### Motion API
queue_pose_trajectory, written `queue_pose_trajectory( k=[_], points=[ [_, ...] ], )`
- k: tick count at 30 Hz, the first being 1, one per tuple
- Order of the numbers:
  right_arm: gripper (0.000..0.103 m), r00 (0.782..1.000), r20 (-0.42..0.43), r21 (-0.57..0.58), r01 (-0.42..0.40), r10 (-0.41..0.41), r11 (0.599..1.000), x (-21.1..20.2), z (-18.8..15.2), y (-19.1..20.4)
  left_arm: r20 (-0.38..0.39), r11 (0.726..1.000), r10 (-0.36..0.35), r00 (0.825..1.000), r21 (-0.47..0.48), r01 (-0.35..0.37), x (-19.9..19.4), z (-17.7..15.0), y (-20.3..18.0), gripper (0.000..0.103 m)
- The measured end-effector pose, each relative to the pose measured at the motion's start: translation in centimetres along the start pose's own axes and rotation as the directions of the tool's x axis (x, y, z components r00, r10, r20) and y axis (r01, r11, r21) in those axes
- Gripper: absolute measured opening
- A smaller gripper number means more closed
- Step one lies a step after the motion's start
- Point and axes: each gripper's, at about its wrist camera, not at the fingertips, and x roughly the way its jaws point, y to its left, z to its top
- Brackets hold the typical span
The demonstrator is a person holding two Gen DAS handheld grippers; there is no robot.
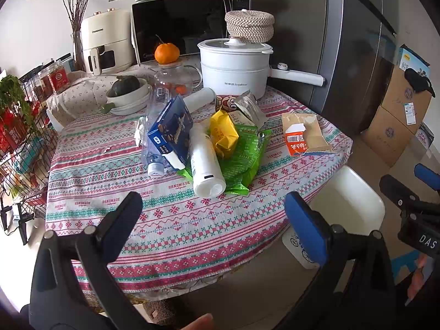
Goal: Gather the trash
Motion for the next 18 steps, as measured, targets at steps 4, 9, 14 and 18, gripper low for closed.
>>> queue_pose_trajectory(
  k=[4, 9, 14, 18],
  points=[
    [0.103, 1.0, -0.001, 0.0, 0.0, 0.0, 1.0, -0.01, 0.01, 0.03, 0.001, 1.0, 0.0, 1.0, 0.001, 0.0, 0.01, -0.02, 0.01, 0.103],
    [0.103, 1.0, 0.0, 0.001, 0.0, 0.0, 1.0, 0.02, -0.06, 0.02, 0.001, 1.0, 0.002, 1.0, 0.0, -0.002, 0.04, 0.03, 0.05, 0.103],
    [0.103, 1.0, -0.001, 0.0, 0.0, 0.0, 1.0, 0.05, -0.07, 0.0, 0.001, 1.0, 0.002, 1.0, 0.001, -0.002, 0.01, 0.03, 0.11, 0.103],
    [0.103, 1.0, -0.001, 0.0, 0.001, -0.001, 1.0, 0.04, -0.07, 0.1, 0.002, 1.0, 0.002, 1.0, 0.002, -0.002, -0.08, 0.07, 0.23, 0.103]
  ],
)
